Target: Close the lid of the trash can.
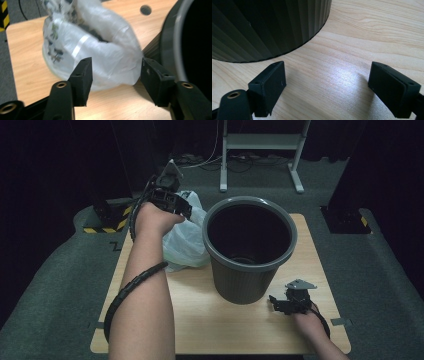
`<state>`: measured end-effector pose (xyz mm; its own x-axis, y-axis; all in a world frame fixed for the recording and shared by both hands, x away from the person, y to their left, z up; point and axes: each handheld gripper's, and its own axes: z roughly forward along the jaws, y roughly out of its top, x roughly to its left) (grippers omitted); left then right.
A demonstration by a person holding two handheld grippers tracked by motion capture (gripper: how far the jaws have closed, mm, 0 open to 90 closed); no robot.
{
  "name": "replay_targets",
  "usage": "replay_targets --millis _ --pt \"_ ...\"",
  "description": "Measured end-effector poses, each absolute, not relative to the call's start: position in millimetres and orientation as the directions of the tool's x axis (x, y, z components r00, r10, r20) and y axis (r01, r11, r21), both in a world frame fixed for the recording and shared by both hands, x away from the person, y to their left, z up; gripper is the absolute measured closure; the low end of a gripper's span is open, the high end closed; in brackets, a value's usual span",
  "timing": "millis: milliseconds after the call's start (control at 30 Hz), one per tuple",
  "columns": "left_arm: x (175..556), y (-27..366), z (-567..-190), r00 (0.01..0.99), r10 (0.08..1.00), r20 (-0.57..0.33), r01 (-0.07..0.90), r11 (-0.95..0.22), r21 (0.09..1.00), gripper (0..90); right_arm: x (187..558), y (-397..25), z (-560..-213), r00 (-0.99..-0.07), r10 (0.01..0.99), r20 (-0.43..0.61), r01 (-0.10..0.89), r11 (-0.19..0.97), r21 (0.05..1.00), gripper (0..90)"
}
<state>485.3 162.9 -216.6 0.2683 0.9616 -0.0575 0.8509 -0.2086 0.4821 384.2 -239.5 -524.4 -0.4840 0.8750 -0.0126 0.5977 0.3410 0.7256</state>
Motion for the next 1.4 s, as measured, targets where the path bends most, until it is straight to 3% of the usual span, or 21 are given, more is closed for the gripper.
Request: replay_targets --millis 733,1400 --pt "460.1 218.9 -246.3 0.233 0.972 0.037 0.857 -0.223 0.465 23.7 384.8 -238.3 -524.5 -0.48 0.877 -0.011 0.601 0.337 0.725 13.9" --pt "453.0 231.9 -312.7 0.262 0.964 0.052 0.868 -0.259 0.424 14.3 385.0 -238.4 -524.7 -0.48 0.877 -0.013 0.597 0.338 0.728 13.9"
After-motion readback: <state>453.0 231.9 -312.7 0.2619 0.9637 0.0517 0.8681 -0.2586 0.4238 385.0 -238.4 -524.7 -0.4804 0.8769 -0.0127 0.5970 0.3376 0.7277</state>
